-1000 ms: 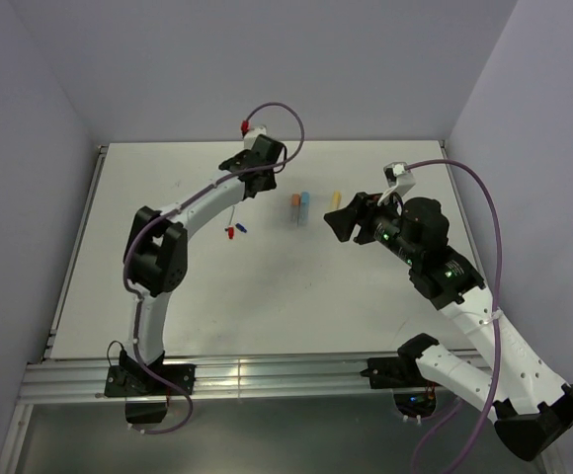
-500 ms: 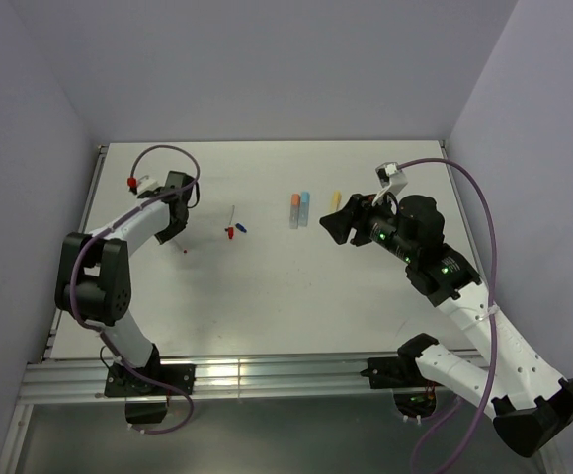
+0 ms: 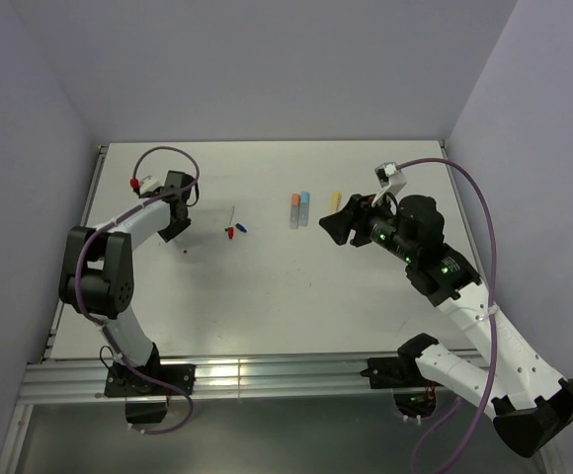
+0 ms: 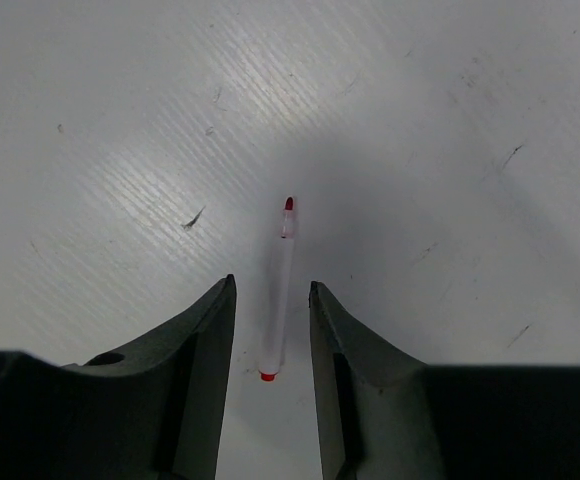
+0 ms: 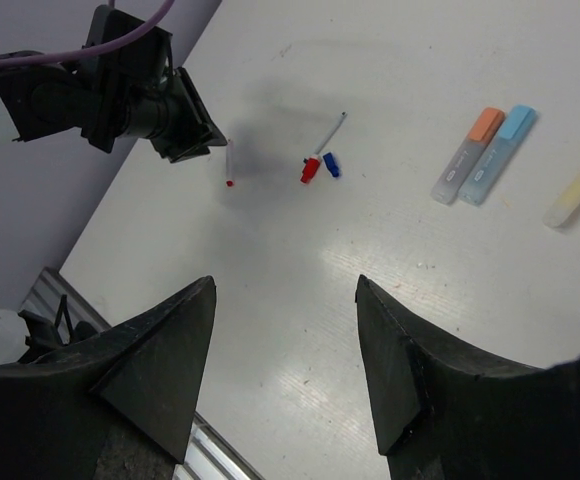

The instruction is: Insert the pens into the pen caps

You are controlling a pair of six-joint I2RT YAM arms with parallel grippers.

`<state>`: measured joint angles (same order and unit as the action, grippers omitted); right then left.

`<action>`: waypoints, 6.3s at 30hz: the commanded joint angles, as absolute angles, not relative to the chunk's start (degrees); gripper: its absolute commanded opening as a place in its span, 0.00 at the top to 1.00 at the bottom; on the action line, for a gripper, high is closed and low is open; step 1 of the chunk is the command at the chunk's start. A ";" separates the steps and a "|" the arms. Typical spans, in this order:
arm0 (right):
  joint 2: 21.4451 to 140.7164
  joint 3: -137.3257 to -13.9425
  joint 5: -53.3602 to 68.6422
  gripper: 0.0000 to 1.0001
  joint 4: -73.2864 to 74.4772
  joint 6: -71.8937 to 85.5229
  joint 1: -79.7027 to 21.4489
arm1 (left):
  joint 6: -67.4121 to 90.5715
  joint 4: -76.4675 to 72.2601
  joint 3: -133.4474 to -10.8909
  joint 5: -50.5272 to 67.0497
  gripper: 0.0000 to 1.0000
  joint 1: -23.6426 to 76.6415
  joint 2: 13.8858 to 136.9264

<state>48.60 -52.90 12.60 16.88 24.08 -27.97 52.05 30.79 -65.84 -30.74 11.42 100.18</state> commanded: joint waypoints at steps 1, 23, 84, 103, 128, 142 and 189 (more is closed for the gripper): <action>47.90 -53.09 13.01 0.34 16.35 22.85 -27.60 | 52.39 28.48 -67.85 -28.92 0.60 10.81 101.68; 48.69 -53.26 13.88 0.35 16.52 22.76 -27.60 | 50.36 24.08 -66.89 -22.94 0.85 8.09 108.46; 68.91 -56.69 25.05 1.00 -1.06 30.24 -29.44 | 55.37 25.58 -88.60 -34.89 0.76 56.95 87.81; 61.53 -52.39 20.66 1.00 4.74 26.46 -29.44 | 53.88 34.63 -79.11 -33.67 0.49 37.28 80.86; 59.85 -50.36 20.39 1.00 5.10 25.23 -29.44 | 31.47 29.89 -82.09 -17.41 0.68 27.16 110.12; 59.94 -50.36 19.60 1.00 5.36 25.05 -29.36 | 31.11 28.74 -83.58 -14.42 0.72 25.75 114.43; 64.15 -52.29 29.08 1.00 0.18 26.71 -29.71 | 33.93 27.88 -87.02 -5.38 1.00 25.84 85.89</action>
